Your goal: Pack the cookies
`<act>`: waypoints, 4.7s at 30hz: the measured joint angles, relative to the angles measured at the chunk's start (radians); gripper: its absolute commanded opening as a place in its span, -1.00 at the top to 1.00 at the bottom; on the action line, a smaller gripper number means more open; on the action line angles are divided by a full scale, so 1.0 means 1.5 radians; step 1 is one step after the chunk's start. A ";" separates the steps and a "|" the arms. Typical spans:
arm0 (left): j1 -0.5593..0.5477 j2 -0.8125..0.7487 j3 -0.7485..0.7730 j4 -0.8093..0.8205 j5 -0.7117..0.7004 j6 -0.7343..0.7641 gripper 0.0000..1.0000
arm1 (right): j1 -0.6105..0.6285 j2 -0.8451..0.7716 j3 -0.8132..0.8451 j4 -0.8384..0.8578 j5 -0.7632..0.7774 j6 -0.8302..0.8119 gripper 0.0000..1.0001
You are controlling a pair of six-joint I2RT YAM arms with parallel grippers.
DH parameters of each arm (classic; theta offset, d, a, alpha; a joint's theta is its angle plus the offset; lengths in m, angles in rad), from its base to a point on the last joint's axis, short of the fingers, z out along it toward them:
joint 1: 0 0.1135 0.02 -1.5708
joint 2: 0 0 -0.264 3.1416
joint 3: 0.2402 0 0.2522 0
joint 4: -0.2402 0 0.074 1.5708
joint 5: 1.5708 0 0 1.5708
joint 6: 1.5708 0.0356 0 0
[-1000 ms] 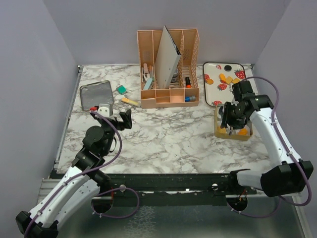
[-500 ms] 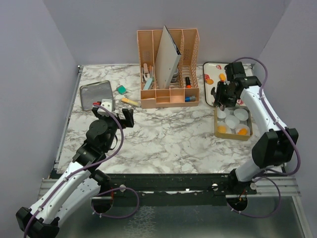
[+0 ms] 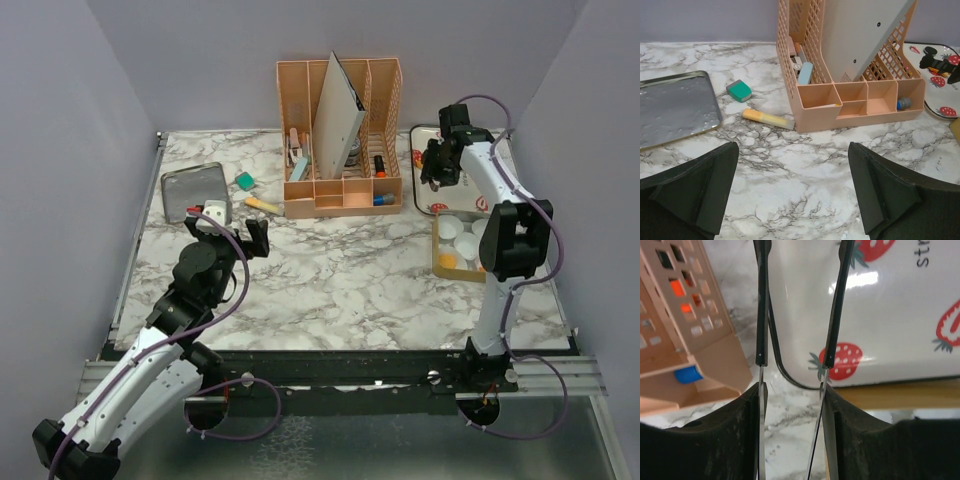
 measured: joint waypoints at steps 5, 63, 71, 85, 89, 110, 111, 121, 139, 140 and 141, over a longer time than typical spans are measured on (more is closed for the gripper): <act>0.009 0.013 -0.001 0.008 -0.005 0.000 -0.98 | -0.002 0.098 0.097 0.007 0.018 -0.007 0.02; 0.077 0.051 -0.007 0.025 0.065 -0.019 -0.98 | -0.011 0.186 0.244 -0.182 0.040 -0.079 -0.04; 0.077 0.051 -0.008 0.025 0.065 -0.019 -0.98 | -0.011 0.186 0.250 -0.190 0.037 -0.082 0.14; 0.077 0.048 -0.008 0.025 0.066 -0.019 -0.98 | -0.011 0.186 0.282 -0.202 0.033 -0.091 0.25; 0.077 0.047 -0.008 0.025 0.066 -0.019 -0.98 | -0.011 0.186 0.279 -0.202 0.033 -0.091 0.14; 0.077 0.041 -0.008 0.025 0.066 -0.019 -0.98 | -0.011 0.186 0.263 -0.202 0.033 -0.091 0.12; 0.077 0.041 -0.008 0.025 0.066 -0.019 -0.98 | -0.011 0.186 0.263 -0.203 0.033 -0.091 0.12; 0.077 0.041 -0.008 0.025 0.066 -0.019 -0.98 | -0.011 0.187 0.273 -0.223 0.034 -0.092 0.12; 0.077 0.037 -0.008 0.025 0.066 -0.018 -0.98 | -0.011 0.236 0.326 -0.254 0.034 -0.099 0.17; 0.077 0.037 -0.008 0.025 0.066 -0.019 -0.98 | -0.011 0.239 0.329 -0.255 0.034 -0.100 0.21; 0.077 0.037 -0.008 0.025 0.066 -0.019 -0.98 | -0.011 0.241 0.329 -0.255 0.034 -0.101 0.26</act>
